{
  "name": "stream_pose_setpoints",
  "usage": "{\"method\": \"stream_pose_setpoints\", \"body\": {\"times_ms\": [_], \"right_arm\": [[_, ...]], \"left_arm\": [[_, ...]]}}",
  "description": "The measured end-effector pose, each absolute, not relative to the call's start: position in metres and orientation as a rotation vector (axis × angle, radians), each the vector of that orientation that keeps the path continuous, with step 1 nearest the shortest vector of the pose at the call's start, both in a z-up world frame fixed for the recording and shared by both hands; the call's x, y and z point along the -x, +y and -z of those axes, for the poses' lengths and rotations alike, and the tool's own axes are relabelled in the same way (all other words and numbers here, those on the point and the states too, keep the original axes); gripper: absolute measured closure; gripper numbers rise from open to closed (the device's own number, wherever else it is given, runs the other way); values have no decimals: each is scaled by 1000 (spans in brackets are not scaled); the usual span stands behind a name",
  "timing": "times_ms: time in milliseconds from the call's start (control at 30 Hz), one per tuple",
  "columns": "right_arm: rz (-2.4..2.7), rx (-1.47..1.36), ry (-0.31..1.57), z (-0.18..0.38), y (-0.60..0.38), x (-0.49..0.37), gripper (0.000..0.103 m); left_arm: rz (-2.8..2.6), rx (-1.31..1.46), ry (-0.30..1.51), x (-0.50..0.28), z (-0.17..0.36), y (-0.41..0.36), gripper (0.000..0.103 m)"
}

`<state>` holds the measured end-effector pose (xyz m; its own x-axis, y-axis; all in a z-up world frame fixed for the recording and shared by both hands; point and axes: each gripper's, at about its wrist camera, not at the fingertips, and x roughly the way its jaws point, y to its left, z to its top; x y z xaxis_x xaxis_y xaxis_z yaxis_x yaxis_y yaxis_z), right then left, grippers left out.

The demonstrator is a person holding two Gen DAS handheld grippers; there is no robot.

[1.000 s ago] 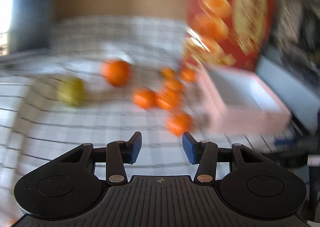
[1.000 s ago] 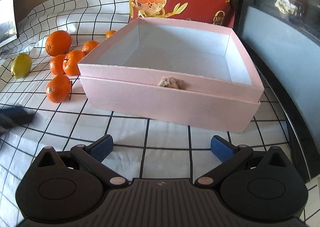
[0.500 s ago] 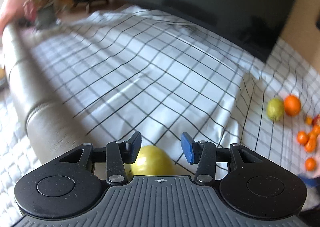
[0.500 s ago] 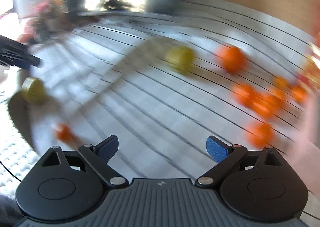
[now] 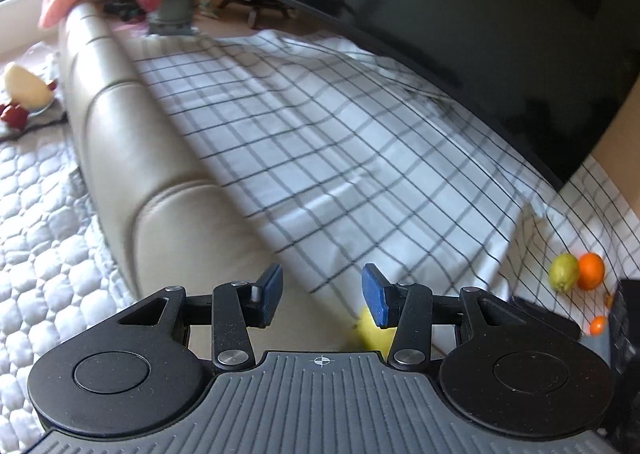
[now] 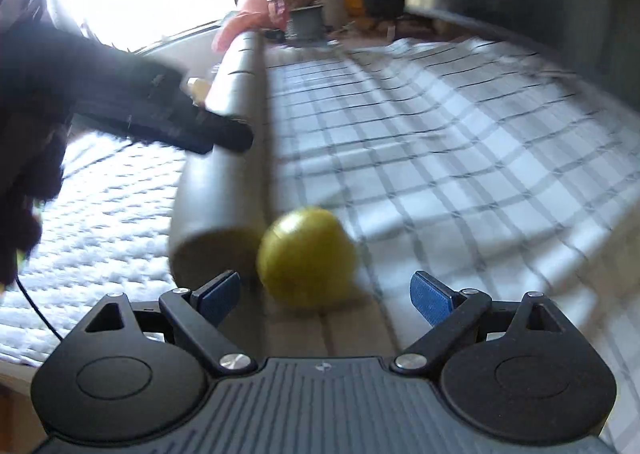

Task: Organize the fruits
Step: 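Swing the right tool to the yellow lemon and close on it, then close the left tool on a small mandarin while the right tool holds the lemon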

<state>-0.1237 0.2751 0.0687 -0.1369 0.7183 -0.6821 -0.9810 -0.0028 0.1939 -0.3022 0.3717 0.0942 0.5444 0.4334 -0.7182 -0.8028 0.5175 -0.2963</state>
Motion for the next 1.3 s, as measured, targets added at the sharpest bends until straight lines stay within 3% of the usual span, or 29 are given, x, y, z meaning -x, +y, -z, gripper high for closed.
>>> {"method": "stream_pose_setpoints", "body": {"times_ms": [233,300,467,900,1300], "right_arm": [[-1643,599,689,-53,308,130,12],[-1669,605,713,-54,309,124,27],[-1680,549,803,-53,314,113,39],[-1400,304,907,-70,235,52,40],[-930,213,918,-63,87,-19,40]], "left_arm": [[-829,694,581,325,-89,376,55],[-817,698,580,321,-87,376,55],[-735,678,610,299,-83,368,55],[-523,638,699,240,-74,331,55],[-103,219,958,159,-46,210,55]]}}
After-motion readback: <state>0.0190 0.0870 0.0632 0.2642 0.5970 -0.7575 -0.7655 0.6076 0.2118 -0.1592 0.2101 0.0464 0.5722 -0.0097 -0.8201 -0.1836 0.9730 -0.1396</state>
